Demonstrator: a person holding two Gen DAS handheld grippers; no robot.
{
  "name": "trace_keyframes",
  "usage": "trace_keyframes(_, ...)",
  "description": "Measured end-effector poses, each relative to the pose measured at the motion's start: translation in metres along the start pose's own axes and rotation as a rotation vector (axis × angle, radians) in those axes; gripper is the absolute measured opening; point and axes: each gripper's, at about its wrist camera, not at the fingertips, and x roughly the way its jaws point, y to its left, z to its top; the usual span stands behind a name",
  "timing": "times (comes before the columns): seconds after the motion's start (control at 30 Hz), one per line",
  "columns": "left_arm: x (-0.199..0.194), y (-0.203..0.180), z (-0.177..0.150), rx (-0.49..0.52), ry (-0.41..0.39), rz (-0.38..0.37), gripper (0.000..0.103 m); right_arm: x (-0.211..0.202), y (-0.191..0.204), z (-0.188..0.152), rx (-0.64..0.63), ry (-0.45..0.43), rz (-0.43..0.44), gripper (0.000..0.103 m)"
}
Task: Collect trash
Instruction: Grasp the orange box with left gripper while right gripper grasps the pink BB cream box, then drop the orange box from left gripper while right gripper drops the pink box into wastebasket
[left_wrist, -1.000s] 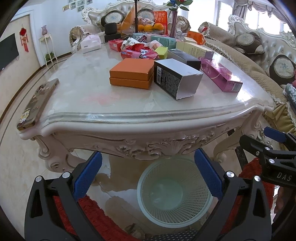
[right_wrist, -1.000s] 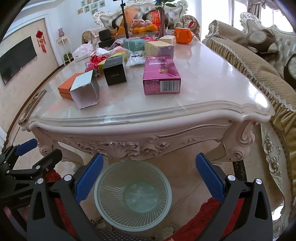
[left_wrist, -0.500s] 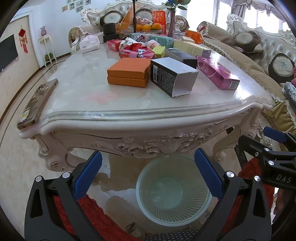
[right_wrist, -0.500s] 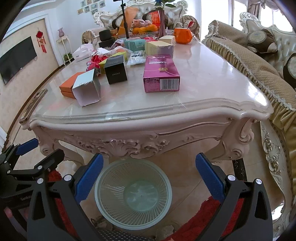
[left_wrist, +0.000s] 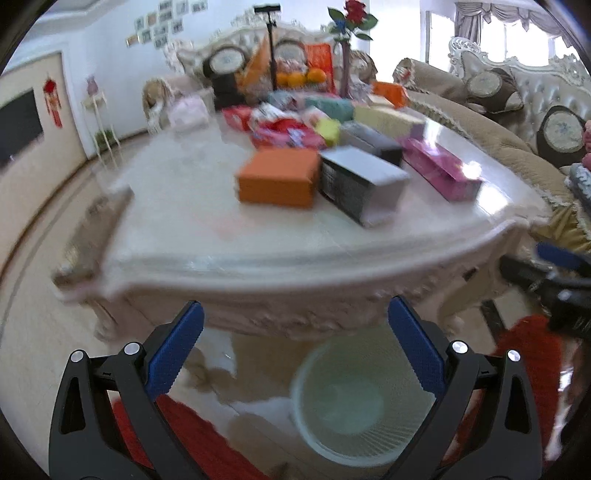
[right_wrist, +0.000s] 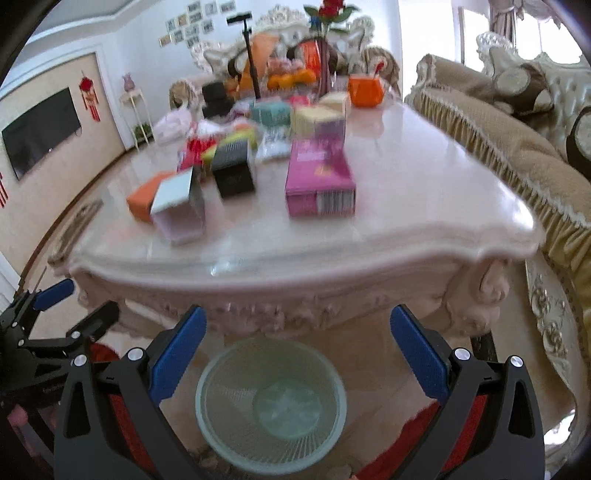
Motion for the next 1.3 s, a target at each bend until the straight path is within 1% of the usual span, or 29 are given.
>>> trace_keyframes(0.07, 0.004, 0.012, 0.013, 0.008, -0.042, 0.023, 0.097, 0.004, -0.003, 0.013, -0.012, -0.028, -0.001, 0.096)
trace_keyframes(0.13, 0.013, 0.021, 0.027, 0.015, -0.061, 0.035, 0.097, 0.011, -0.005, 0.028, -0.027, -0.056, -0.007, 0.096)
trace_keyframes(0.2, 0.023, 0.028, 0.041, 0.026, -0.087, 0.007, 0.097, 0.019, -0.004, 0.044, -0.05, -0.082, -0.006, 0.096)
trace_keyframes(0.23, 0.028, 0.03, 0.046, 0.033, -0.086, -0.003, 0.097, 0.023, -0.003, 0.05, -0.059, -0.091, 0.0, 0.096)
trace_keyframes(0.37, 0.054, 0.031, 0.058, 0.061, -0.053, -0.046, 0.097, 0.042, -0.003, 0.065, -0.077, -0.075, 0.004, 0.096)
trace_keyframes(0.53, 0.08, 0.021, 0.07, 0.124, -0.036, -0.04, 0.097, 0.064, -0.005, 0.072, -0.091, -0.043, -0.008, 0.096)
trace_keyframes(0.77, 0.108, 0.022, 0.088, 0.109, -0.001, -0.075, 0.097, 0.085, -0.015, 0.083, -0.079, -0.025, -0.007, 0.096)
trace_keyframes(0.83, 0.115, 0.023, 0.093, 0.098, 0.012, -0.093, 0.097, 0.093, -0.017, 0.088, -0.085, -0.013, -0.015, 0.096)
trace_keyframes(0.93, 0.122, 0.023, 0.098, 0.104, 0.012, -0.097, 0.097, 0.101, -0.019, 0.091, -0.098, -0.006, -0.031, 0.095)
trace_keyframes(0.97, 0.123, 0.022, 0.1, 0.105, 0.014, -0.102, 0.095, 0.103, -0.019, 0.092, -0.104, -0.004, -0.042, 0.095)
trace_keyframes(1.0, 0.123, 0.023, 0.1, 0.101, 0.015, -0.132, 0.078, 0.105, -0.02, 0.092, -0.112, -0.001, -0.055, 0.092)
trace_keyframes(1.03, 0.122, 0.023, 0.101, 0.093, 0.015, -0.164, 0.071, 0.107, -0.021, 0.092, -0.117, 0.002, -0.061, 0.08)
trace_keyframes(1.07, 0.121, 0.023, 0.101, 0.091, 0.016, -0.141, 0.071, 0.109, -0.022, 0.092, -0.118, 0.01, -0.05, 0.077)
trace_keyframes(1.1, 0.121, 0.024, 0.101, 0.086, 0.018, -0.143, 0.071, 0.107, -0.024, 0.091, -0.107, -0.001, -0.042, 0.064)
trace_keyframes(1.13, 0.121, 0.025, 0.101, 0.079, 0.019, -0.146, 0.071, 0.106, -0.025, 0.091, -0.11, -0.008, -0.047, 0.055)
trace_keyframes(1.23, 0.119, 0.03, 0.101, 0.04, 0.021, -0.142, 0.071, 0.103, -0.03, 0.093, -0.092, 0.01, -0.012, 0.054)
trace_keyframes(1.3, 0.116, 0.037, 0.102, 0.002, 0.022, -0.163, 0.071, 0.101, -0.037, 0.094, -0.043, 0.019, 0.035, 0.054)
